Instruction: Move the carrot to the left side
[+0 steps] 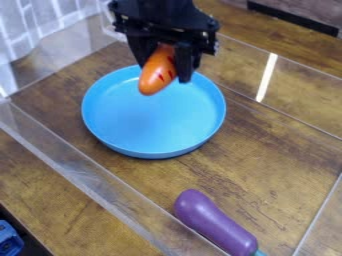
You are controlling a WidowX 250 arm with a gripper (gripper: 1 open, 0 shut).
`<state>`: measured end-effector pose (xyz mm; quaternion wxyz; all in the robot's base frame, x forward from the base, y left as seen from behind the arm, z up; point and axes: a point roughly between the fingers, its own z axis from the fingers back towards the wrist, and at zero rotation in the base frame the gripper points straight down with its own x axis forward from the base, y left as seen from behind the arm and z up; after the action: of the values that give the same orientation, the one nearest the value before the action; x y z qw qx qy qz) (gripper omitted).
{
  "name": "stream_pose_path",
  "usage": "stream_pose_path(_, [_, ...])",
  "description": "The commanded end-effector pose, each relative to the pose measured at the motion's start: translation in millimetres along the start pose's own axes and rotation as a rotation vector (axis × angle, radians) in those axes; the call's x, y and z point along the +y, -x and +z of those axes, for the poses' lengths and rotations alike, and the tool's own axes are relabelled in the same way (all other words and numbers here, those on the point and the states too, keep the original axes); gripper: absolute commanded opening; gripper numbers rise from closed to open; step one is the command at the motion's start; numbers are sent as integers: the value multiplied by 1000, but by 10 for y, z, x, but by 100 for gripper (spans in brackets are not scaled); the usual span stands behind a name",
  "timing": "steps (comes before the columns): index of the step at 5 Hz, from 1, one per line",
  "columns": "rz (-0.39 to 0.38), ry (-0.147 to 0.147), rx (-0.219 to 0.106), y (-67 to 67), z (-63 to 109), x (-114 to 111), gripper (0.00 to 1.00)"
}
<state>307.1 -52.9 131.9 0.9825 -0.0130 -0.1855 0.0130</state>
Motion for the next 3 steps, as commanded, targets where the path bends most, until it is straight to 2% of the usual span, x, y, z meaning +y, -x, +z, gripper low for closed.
stream_pose_path(1, [-19, 13, -52, -6, 160, -167, 0])
stream_pose_path(2, [-18, 11, -46, 43, 176, -299, 0])
stream_pose_path(3, [-18, 3, -48, 24, 147, -407, 0])
